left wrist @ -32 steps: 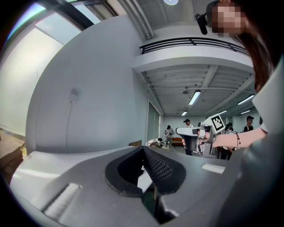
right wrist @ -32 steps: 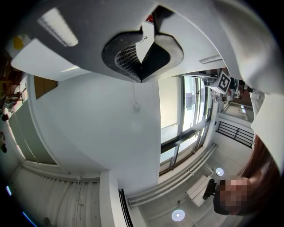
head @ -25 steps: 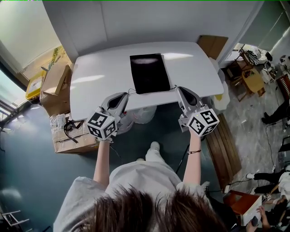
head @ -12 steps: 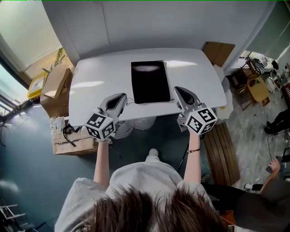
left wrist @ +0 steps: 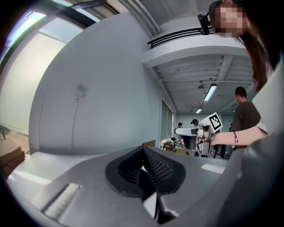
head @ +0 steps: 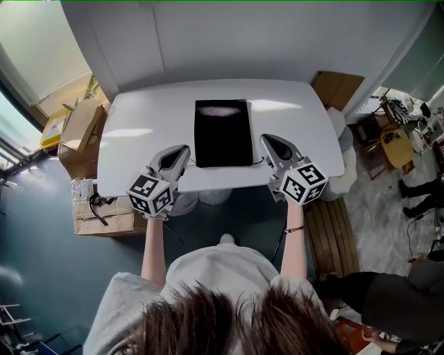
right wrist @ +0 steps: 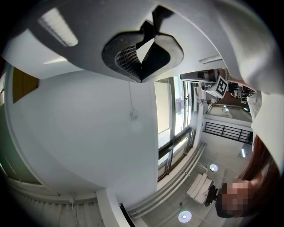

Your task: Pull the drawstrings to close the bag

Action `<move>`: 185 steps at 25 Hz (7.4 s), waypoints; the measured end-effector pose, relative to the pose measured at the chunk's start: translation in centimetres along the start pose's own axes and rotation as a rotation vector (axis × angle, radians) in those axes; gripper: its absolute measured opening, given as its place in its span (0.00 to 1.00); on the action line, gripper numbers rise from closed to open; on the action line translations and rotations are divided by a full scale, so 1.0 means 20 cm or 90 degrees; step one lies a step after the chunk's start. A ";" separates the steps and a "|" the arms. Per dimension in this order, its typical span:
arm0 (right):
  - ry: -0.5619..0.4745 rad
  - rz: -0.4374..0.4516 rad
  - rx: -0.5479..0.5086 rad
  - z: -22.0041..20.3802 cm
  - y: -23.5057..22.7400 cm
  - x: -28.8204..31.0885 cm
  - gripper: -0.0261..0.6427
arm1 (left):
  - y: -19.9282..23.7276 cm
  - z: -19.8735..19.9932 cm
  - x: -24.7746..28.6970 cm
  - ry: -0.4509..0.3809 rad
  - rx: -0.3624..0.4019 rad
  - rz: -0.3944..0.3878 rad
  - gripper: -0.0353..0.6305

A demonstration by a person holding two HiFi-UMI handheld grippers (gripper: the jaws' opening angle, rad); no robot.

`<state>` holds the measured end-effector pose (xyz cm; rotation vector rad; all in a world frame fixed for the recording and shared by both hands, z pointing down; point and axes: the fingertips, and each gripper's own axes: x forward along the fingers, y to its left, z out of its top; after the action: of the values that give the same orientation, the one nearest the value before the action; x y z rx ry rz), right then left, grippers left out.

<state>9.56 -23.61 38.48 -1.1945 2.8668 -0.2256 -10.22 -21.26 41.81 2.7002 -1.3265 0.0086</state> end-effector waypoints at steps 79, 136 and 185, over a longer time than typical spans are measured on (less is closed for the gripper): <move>0.552 0.192 -0.113 -1.17 -0.42 0.09 0.20 | 0.25 -0.99 0.29 0.455 0.221 -0.156 0.18; 0.773 0.282 -0.305 -1.39 -0.46 0.06 0.07 | 0.23 -1.29 0.22 0.673 0.099 -0.239 0.06; 0.635 0.129 -0.478 -0.71 -0.48 0.18 0.06 | 0.42 -0.65 0.31 0.553 0.286 -0.129 0.06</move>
<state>12.64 -31.12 54.12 -0.9912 4.1566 0.4459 -12.24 -29.62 56.05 2.5666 -0.8253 1.4137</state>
